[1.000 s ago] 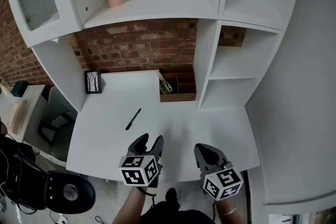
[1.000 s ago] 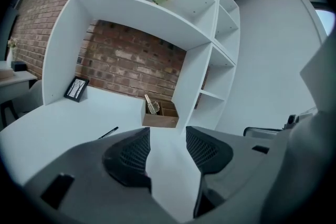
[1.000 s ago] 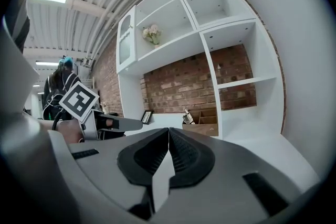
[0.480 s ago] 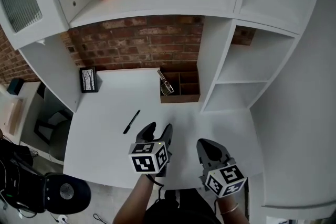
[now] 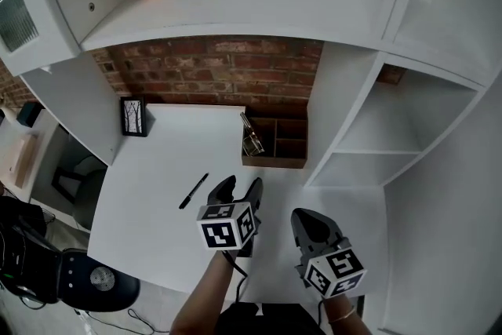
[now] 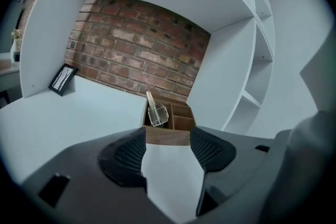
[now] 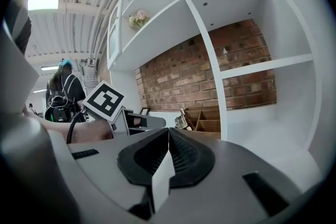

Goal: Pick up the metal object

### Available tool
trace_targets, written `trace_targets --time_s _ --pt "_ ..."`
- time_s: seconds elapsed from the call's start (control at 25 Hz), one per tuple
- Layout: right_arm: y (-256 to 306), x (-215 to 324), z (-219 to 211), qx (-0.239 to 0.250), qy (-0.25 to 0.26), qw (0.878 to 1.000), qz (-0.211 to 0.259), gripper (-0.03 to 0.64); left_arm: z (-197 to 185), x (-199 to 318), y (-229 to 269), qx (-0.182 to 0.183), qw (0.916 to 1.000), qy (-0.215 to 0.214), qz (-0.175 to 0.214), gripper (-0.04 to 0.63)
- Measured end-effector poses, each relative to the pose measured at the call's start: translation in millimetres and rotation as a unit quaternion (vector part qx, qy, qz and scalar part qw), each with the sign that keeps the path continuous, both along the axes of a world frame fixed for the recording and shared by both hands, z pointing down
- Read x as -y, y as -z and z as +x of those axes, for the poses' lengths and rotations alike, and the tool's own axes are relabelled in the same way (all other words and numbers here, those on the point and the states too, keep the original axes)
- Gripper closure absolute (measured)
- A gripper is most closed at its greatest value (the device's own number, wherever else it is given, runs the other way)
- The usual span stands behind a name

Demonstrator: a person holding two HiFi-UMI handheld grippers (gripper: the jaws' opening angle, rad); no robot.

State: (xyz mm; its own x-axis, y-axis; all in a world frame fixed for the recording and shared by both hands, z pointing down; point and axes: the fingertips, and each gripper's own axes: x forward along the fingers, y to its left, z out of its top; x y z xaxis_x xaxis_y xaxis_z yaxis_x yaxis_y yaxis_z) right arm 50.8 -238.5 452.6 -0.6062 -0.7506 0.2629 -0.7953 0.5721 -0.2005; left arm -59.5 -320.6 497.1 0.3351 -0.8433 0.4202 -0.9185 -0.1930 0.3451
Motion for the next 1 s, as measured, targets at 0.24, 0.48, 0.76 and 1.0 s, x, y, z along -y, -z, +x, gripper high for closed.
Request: trace_targets --time_s 0.24,0.48,0.76,1.0 --pt "-13.5 27.0 2.4 0.003 0.026 0.999 -0.019 0.611 4.4 36.0 -11.4 0.001 0.9997 0.023 -0.013 0.334" --pt "-26.8 47.8 6.1 0.007 0.037 0.999 -0.037 0.611 11.0 64.0 -27.5 -0.009 0.9988 0.041 -0.028 0.314" --pt "-40.7 58.4 11.8 0.007 0.039 0.997 -0.059 0.611 10.8 91.9 -38.7 -0.028 0.9962 0.069 -0.045 0.297" --pt "-48.8 63.4 18.2 0.006 0.037 0.997 -0.071 0.611 8.0 115.0 -41.6 -0.029 0.9940 0.092 -0.052 0.296"
